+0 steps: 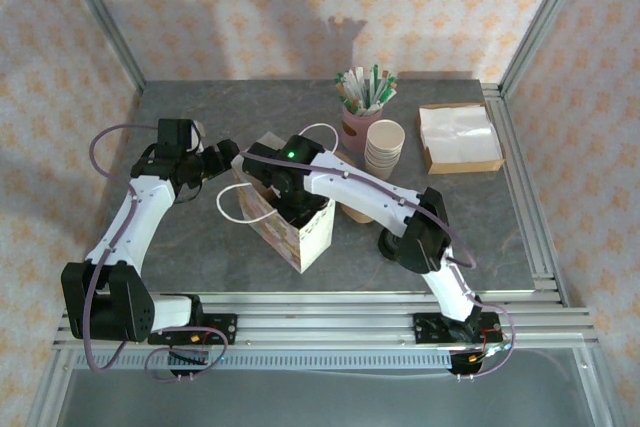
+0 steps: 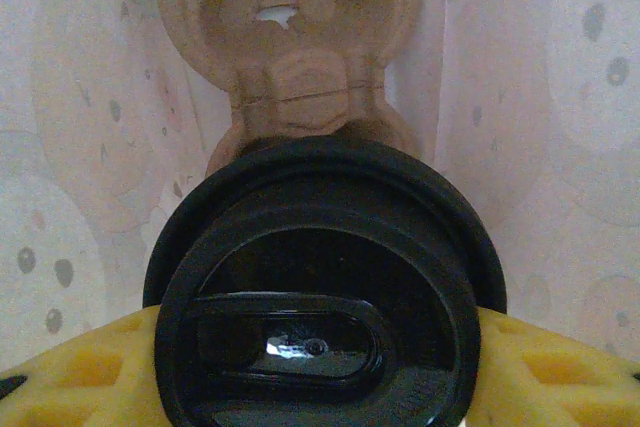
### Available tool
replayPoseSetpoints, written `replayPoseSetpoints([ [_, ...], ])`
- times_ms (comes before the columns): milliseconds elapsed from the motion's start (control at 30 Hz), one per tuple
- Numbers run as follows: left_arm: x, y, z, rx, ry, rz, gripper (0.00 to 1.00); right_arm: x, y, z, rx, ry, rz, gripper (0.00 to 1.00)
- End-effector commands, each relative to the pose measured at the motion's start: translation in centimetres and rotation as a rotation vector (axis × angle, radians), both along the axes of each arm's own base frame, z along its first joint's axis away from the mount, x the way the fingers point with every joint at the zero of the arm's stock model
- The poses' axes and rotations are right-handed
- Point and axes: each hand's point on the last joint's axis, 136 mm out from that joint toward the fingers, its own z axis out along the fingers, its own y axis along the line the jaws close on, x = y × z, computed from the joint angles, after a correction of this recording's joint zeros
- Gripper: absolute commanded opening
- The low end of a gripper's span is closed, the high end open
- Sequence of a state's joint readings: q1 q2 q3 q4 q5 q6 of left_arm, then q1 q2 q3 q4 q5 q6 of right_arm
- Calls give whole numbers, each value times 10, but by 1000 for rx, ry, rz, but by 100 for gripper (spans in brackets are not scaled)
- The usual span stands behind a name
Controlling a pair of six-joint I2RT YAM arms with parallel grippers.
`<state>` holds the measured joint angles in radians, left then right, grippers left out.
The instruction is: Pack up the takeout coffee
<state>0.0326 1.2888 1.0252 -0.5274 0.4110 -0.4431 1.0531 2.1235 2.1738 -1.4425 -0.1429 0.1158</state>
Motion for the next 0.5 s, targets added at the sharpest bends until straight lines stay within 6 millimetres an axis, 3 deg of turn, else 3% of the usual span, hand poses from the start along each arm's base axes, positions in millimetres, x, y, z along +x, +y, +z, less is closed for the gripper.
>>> replayPoseSetpoints([
  [0, -4, 1, 5, 6, -13, -6, 92, -5, 3, 11, 45, -3, -8, 57],
  [200, -4, 1, 5, 7, -12, -4, 92, -3, 5, 31, 93, -33, -14, 57],
  [467, -4, 1, 5, 7, -12, -5, 92, -2, 6, 41, 131, -54, -23, 56],
])
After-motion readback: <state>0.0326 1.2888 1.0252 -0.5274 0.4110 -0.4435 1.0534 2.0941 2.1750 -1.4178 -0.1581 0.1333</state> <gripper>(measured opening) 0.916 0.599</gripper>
